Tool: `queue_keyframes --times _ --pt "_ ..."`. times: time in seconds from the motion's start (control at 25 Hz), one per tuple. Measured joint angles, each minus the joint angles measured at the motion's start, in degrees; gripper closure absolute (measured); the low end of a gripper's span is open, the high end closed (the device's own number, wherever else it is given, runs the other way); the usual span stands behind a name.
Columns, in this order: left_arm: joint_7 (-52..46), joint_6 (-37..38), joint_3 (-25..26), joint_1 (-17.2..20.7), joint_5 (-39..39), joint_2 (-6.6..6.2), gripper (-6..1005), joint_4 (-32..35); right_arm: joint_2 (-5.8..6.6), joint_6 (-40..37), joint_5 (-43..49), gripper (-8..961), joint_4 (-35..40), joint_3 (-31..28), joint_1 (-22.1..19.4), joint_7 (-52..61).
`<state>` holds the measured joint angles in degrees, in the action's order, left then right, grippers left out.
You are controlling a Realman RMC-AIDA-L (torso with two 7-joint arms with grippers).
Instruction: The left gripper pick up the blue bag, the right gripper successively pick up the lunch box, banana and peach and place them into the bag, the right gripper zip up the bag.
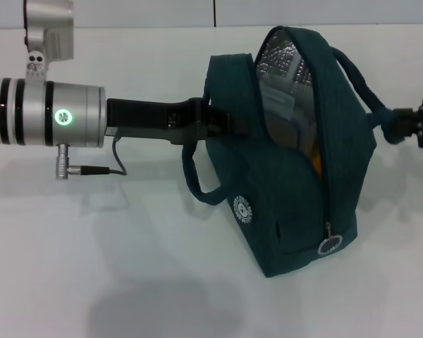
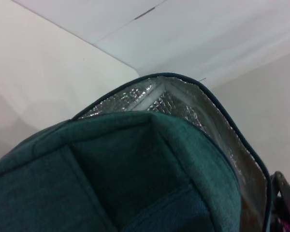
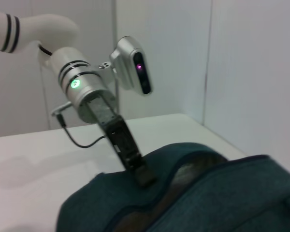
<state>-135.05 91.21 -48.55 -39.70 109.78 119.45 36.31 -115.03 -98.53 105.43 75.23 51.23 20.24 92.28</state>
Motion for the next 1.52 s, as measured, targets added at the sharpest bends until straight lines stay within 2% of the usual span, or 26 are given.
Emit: queue_keyframes --times 0.36,0.56,0.8,0.92,1.04,1.4,1.52 --pt "1.0 -0.1 0.1 0.5 -0.2 0.13 967 -1.3 -0.02 -4.4 -1.4 788 -0.3 -0.6 -0.7 -1.4" --pt "1.8 -0.2 0.2 0.5 -0.7 0.16 967 -2.5 -0.02 -5.8 -2.8 607 -0.5 -2.1 -0.9 -2.0" --pt "2.7 -0.2 0.3 1.1 -1.5 0.18 966 -3.4 -0.03 -16.4 -4.8 337 -1.0 -2.5 -1.1 -4.4" --pt "3.1 -0.3 0.3 1.3 -1.6 0.17 965 -3.4 -0.1 -18.2 -4.0 333 -2.7 -1.7 -1.8 -5.7" --pt "3.2 -0.3 0.3 1.3 -1.6 0.17 965 -3.7 -0.11 -17.3 -1.8 330 -7.9 -1.4 -2.3 -8.7" --pt "3.4 -0.4 0.3 1.4 -1.6 0.17 965 -3.9 0.03 -6.4 3.6 326 -32.6 -1.1 -0.9 -24.9" --pt "3.4 -0.8 0.2 1.4 -1.6 0.17 964 -3.9 -0.05 -3.9 4.9 327 -36.6 -0.8 -0.2 -27.6"
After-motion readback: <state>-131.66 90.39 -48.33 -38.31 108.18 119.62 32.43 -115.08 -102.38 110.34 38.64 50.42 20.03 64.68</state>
